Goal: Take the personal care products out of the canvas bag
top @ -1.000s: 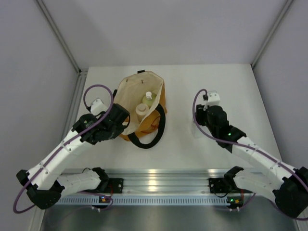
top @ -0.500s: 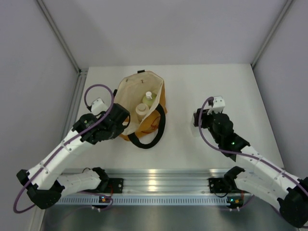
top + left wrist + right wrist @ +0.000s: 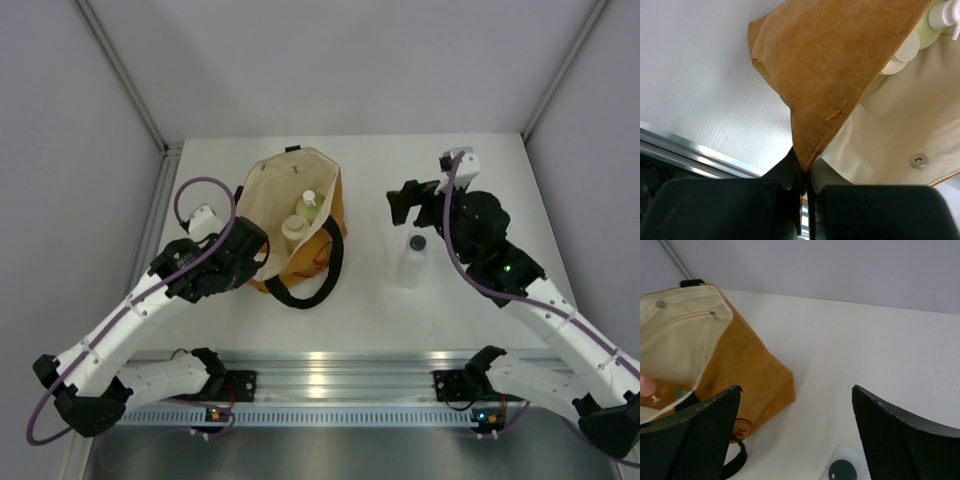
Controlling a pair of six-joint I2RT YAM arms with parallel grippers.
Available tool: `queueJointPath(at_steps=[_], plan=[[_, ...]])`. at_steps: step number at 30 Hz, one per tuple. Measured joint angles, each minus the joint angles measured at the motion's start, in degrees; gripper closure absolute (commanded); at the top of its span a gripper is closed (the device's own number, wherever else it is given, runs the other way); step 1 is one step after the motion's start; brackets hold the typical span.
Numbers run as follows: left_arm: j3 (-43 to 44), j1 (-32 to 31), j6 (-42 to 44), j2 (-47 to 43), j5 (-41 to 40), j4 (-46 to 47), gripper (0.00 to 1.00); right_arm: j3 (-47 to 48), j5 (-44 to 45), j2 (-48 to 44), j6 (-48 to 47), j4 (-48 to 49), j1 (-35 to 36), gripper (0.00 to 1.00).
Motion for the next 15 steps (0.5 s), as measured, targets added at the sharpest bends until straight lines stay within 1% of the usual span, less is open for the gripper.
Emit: queueJointPath(at_steps=[4,7,11,15], plan=[[-1.29,0.00,-1.22,-1.20,-0.26,0.63,1.00,10.54,-3.39,7.13,2.64,-3.63,6.40,0.14],[-2.03,-0.02,-2.19,-1.73,-0.26,1.16,1.00,16.15,-5.35,13.99,4.55,-4.68,12.22,0.17],[-2.71,0.00,-4.09,-1.84,-0.20,1.44,1.00,24.00,-7.41,26.16,5.40,-6.49,19.85,0.21],[-3.02,0.00,-5.35,-1.81,0.02,1.46,1.00,31.10,-8.79,36.65,5.53,-6.86,23.23,0.24]])
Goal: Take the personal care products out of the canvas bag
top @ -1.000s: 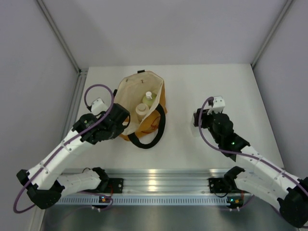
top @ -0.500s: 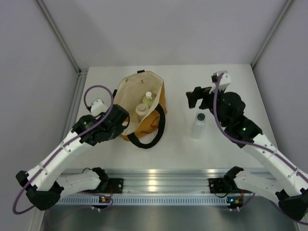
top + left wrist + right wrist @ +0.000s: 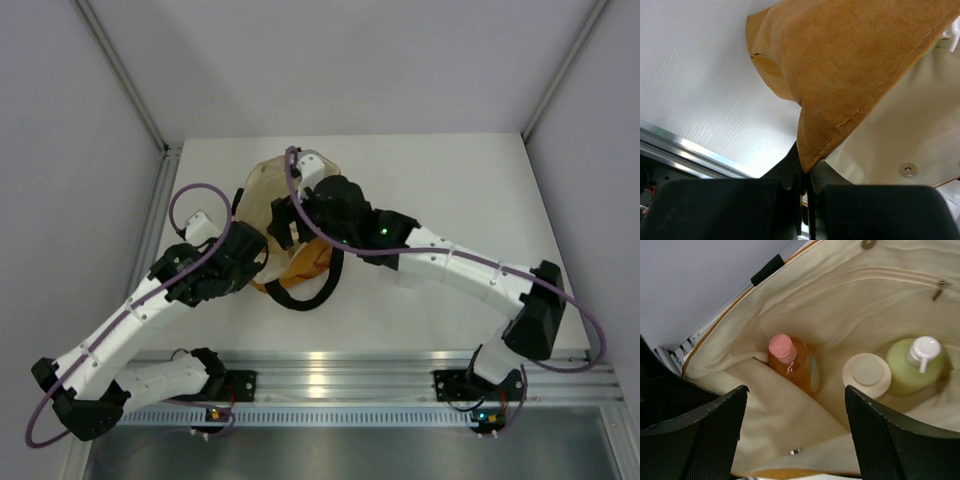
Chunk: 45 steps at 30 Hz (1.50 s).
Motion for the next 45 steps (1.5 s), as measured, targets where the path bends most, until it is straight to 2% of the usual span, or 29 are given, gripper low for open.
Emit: queueJointPath(at_steps=[10,17,25,28,29,31,32,34,36,37,45], plan=[[-2.32,0.00,-4.59,-2.99,0.00,0.24,1.00,13.05,-3.80,18.21,-2.38,-1.29,0.72,0.25],[-2.71,-0.02,-6.51,-4.39,-0.07,0.20,1.00,18.16,-6.54,24.33,-4.72,-1.29,0.76,0.27],[-2.84,0.00,-6.51,-4.35,-0.48,0.17,1.00,19.08,-7.61,27.74,-5.62,-1.31,1.36,0.31],[-2.82,0.00,-6.43,-4.09,-0.52,-0.07,1.00,19.08,-7.67,28.44,-5.66,-1.22,1.51,0.42],[-2.82,0.00,-6.38,-3.96,-0.61,-0.07,1.00,19.08,-7.69,28.55,-5.75,-1.22,1.51,0.51],[-2.73,0.00,-6.25,-3.67,-0.81,-0.04,1.00,19.06,-7.28,28.63,-6.25,-0.83,1.51,0.62],[-2.60,0.00,-6.14,-3.54,-0.87,-0.02,1.00,19.04,-6.84,28.63,-6.73,-0.13,1.51,0.72],[-2.43,0.00,-5.81,-3.37,-1.03,-0.04,1.00,19.02,-6.19,28.63,-7.48,0.90,1.53,0.76],[-2.27,0.00,-5.46,-3.21,-1.11,-0.04,1.00,18.88,-5.73,28.61,-7.80,1.55,1.53,0.96],[-2.21,0.00,-5.35,-3.10,-1.16,-0.07,1.00,18.71,-5.57,28.61,-8.00,1.75,1.57,1.00],[-2.10,0.00,-4.94,-3.10,-1.18,-0.04,1.00,15.13,-2.93,26.14,-8.74,3.28,2.25,1.00]])
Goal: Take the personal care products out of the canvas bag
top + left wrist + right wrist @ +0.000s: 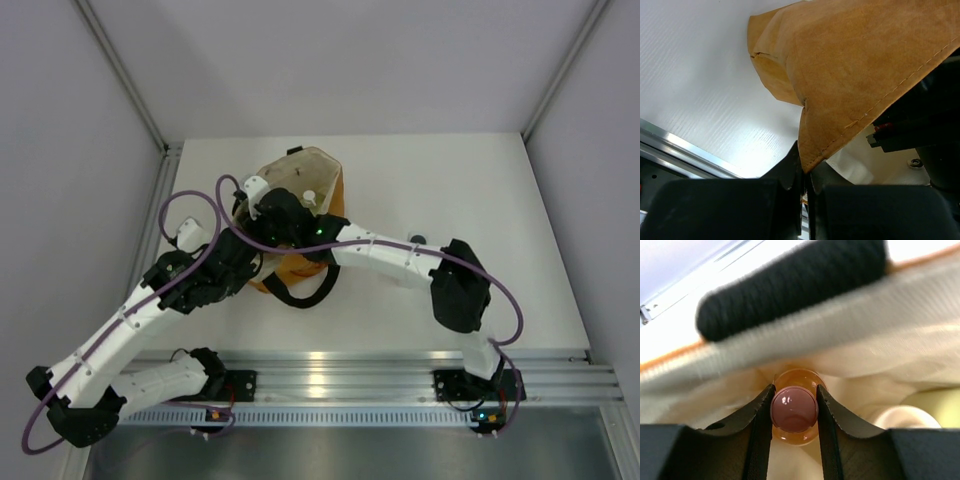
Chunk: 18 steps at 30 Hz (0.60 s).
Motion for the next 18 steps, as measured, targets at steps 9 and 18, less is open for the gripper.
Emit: queueJointPath(at_steps=[9,18], plan=[[0.02,0.00,0.35,0.02,-0.33,0.00,1.00,-2.34,4.07,-4.96,-1.27,-3.69,0.26,1.00],[0.42,0.00,1.11,0.87,-0.70,-0.02,1.00,0.76,7.17,-12.24,-3.02,-9.57,0.26,1.00]])
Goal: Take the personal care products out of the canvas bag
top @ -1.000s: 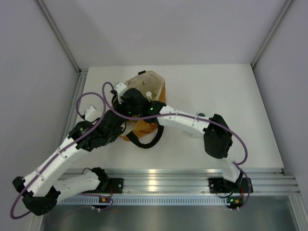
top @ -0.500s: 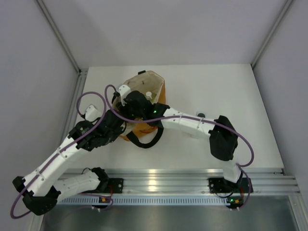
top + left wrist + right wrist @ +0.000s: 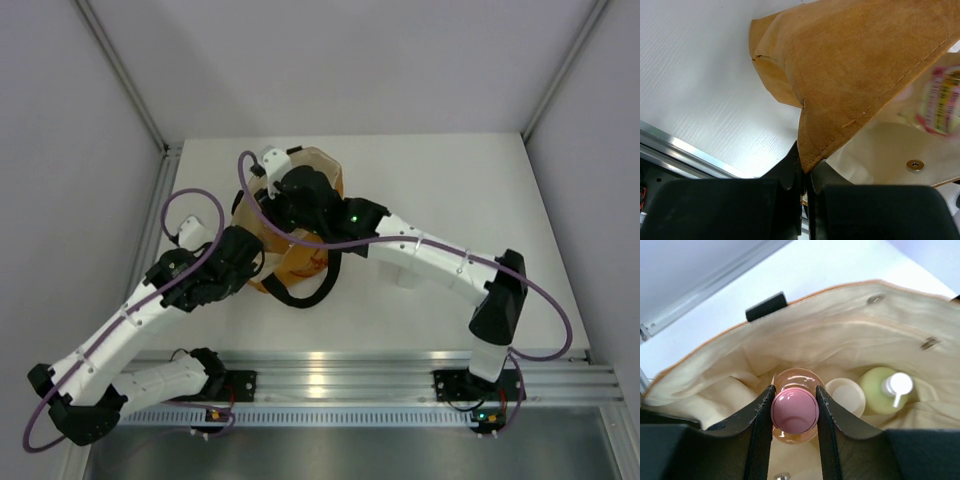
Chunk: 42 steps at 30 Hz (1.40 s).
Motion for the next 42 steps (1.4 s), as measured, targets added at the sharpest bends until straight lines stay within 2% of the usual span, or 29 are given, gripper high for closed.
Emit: queueJointPath(at_steps=[13,19,25,34,38,42], plan=[[0.00,0.00,0.00,0.24,-0.35,0.00,1.00,15.76,4.26,-7.04,-1.99,-11.78,0.02,1.00],[0.00,0.00,-0.09,0.22,-0.26,0.04,1.00,17.44,8.68,-12.37,-4.00,-13.81,-1.27,1.00],[0.00,0.00,-0.09,0.22,-0.11,0.09,1.00,17.18,9.97,-17.11,-3.91,-15.56,-7.93,1.00],[0.00,0.00,-0.02,0.24,0.13,0.26,1.00,7.72,10.16,-25.59,-4.76,-15.37,-23.91,1.00],[0.00,0.00,0.15,0.24,0.37,0.39,1.00,-3.28,7.50,-30.51,-4.81,-13.07,-31.61,1.00],[0.07,0.00,1.36,0.31,1.05,0.55,1.00,-19.43,1.70,-36.28,-3.98,-8.02,-42.49,1.00]])
